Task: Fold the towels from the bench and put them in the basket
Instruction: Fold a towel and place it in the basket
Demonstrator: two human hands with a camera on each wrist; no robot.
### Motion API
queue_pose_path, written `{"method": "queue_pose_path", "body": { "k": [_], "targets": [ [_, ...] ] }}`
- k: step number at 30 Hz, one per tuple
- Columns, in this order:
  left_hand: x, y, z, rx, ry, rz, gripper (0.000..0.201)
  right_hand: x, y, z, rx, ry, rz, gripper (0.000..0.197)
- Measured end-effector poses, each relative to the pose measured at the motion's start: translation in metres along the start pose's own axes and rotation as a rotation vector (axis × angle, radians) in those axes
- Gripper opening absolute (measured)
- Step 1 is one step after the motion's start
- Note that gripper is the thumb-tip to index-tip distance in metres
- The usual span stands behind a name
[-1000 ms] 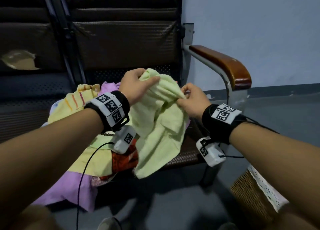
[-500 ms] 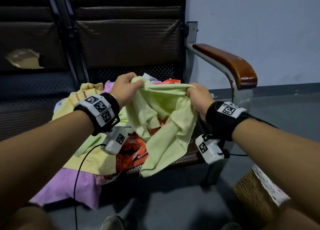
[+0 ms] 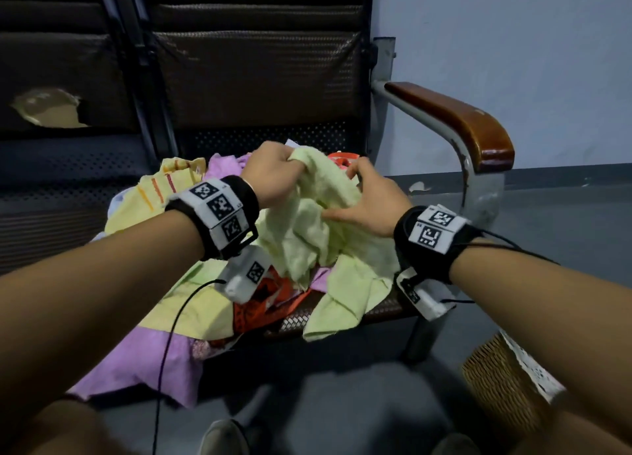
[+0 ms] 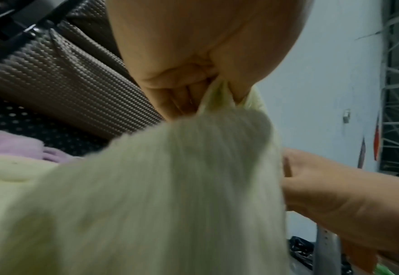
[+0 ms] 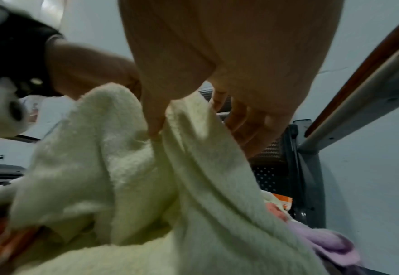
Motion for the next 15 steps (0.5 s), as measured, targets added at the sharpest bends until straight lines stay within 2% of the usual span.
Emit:
{"method": "queue_pose_path", "body": {
  "k": [1,4,5,6,8,10,11,12,15],
  "targets": [
    [0.001,-0.004,0.002,-0.001,-0.007,-0.019,0.026,0.000,0.003,-0.001,-0.021,-0.052,-0.032,0.055],
    [0.003,-0.008,0.008,0.038,-0.052,-0.037,0.015,-0.020,0.010,0.000,-0.023,-0.230,0.126,0.006],
    [0.002,-0.005,0.010,0.027,-0.074,-0.043,0.007,-0.027,0.010,0.002,0.004,-0.252,0.222,0.009],
    [0.000,0.000,0.009,0.013,-0.085,-0.032,0.014,-0.033,0.008,0.004,0.028,-0.245,0.329,0.017],
    [-0.001,0.005,0.008,0.023,-0.006,0.060,0.026,-0.039,0.007,0.006,0.065,-0.202,0.539,0.026],
    [0.001,0.009,0.006,0.007,0.145,0.244,0.024,-0.040,0.007,0.003,0.059,-0.194,0.593,0.016],
    [0.000,0.011,0.004,-0.039,0.178,0.295,0.025,-0.040,0.006,0.002,0.047,-0.187,0.588,0.012],
    [-0.002,0.014,0.002,-0.126,0.188,0.258,0.028,-0.041,0.006,0.001,0.031,-0.193,0.556,0.018],
    [-0.003,0.019,-0.006,-0.450,0.059,-0.228,0.039,-0.049,-0.002,-0.001,0.000,-0.268,0.380,0.033]
  ]
}}
Point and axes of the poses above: each hand's wrist, its own z-axis towards the middle knuckle, its own x-axis out of the palm, y = z × x, the point moved 5 cm from there along z, towards the middle knuckle, and after that the axes turned 15 degrees about x, right-handed, at the moved point
